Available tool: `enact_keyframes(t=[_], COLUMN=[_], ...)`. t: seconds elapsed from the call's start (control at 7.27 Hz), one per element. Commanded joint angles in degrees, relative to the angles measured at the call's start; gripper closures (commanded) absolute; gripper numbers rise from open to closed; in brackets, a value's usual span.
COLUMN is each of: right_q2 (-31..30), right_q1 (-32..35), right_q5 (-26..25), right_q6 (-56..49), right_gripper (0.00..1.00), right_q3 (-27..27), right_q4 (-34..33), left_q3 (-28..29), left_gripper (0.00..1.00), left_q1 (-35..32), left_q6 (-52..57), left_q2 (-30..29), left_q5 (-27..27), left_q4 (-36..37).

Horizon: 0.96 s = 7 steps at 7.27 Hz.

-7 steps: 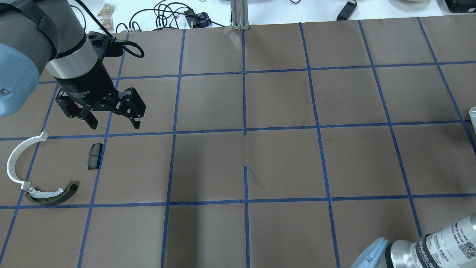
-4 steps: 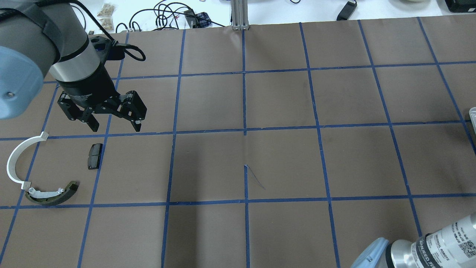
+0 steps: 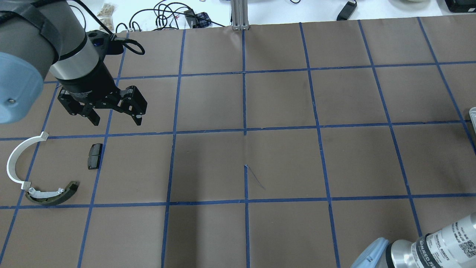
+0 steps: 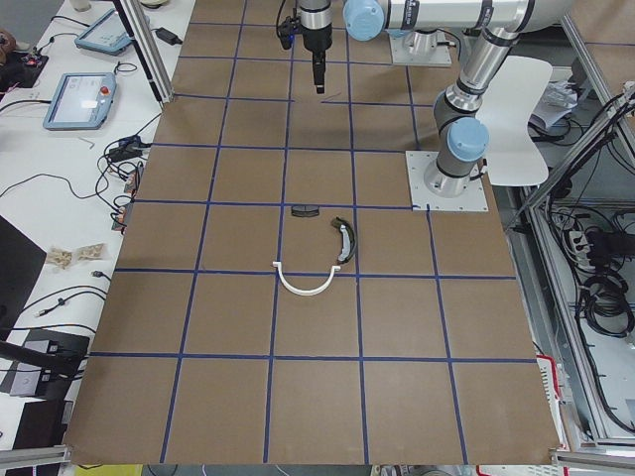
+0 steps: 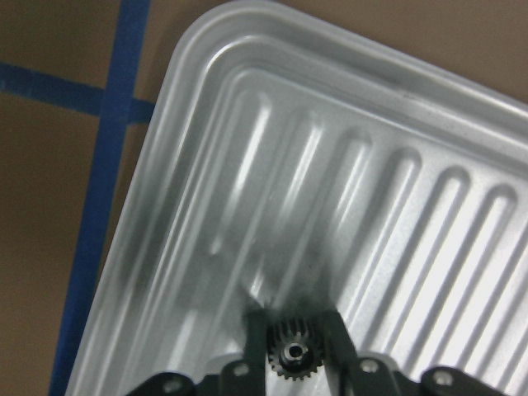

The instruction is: Place bearing gear from tray to pile

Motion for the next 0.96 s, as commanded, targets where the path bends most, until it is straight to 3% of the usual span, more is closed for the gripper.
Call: enact_keyframes(t=[0.0,0.28,0.55,0.83], right_q2=[-0.91,-6.42,-9.69,-13.19], right_q1=[0.06,2.07,12.31,26.88], right_q5=[-0.18,0.60,0.43,0.69], right_q6=[0.19,2.37,13.05,34.08], right_gripper=[1.00,1.00,1.00,1.00], right_q3=[-0.14,0.38,1.52,6.25], right_q4=[0.78,5.05,8.87,8.78], left_q3=[-0.03,-0.12,-0.12,-0.12], left_gripper=[0.00,0.00,0.00,0.00], left_q1=[0.11,0.20,0.11,0.11], left_q6=[0.25,0.25,0.25,0.16], left_q2=[-0.04,-0.66,-0.66,-0.66], left_q5=[-0.13,-0.22,-2.50,-2.68], left_q4=[1.17,2.76,3.02,3.03])
